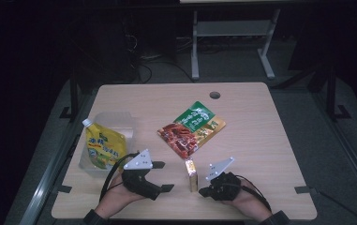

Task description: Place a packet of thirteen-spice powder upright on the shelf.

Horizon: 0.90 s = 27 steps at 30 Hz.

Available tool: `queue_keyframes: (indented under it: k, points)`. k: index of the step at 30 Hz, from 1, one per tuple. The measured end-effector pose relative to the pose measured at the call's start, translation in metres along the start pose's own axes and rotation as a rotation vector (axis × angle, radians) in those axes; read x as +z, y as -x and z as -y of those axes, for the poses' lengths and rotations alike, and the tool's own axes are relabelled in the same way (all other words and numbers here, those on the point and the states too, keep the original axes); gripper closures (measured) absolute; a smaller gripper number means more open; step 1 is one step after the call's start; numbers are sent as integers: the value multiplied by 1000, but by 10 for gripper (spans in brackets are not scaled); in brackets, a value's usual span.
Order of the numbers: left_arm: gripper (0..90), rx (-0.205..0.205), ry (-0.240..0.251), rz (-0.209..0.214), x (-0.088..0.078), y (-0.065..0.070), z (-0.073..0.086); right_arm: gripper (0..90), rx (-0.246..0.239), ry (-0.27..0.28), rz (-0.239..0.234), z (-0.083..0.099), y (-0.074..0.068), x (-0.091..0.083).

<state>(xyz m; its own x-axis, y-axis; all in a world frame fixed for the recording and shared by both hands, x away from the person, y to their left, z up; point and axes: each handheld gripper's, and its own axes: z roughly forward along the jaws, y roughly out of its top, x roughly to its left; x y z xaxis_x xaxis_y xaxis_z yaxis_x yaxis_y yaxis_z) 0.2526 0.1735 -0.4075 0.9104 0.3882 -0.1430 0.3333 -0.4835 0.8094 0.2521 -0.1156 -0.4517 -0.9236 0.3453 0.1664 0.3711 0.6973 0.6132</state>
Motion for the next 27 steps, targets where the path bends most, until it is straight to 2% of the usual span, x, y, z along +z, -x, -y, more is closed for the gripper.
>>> queue_keyframes:
  k: [2, 5, 7, 8, 17, 24, 25, 27]
  points:
    - [179, -20, -24, -8, -2, 1, 13, 899, -10, -6, -1, -1, 0, 3]
    - [179, -44, -31, -14, -8, 2, 29, 899, -18, -13, -1, -3, 0, 7]
    - [179, -60, -33, -14, -9, 3, 35, 899, -14, -19, -2, -4, -1, 8]
    - [180, -54, -41, -17, -9, 3, 37, 899, -24, -21, 1, -5, 0, 10]
    - [183, -39, -64, -12, -5, -1, 39, 899, 3, -17, 19, -6, 6, 9]
    - [183, -50, -60, -8, -3, 1, 39, 900, 9, -11, 48, -8, 14, 8]
    - [184, -46, -61, -7, -3, 1, 39, 900, 39, -7, 51, -10, 15, 7]
    - [184, -46, -59, -5, -2, 1, 39, 899, 39, -2, 59, -10, 18, 7]
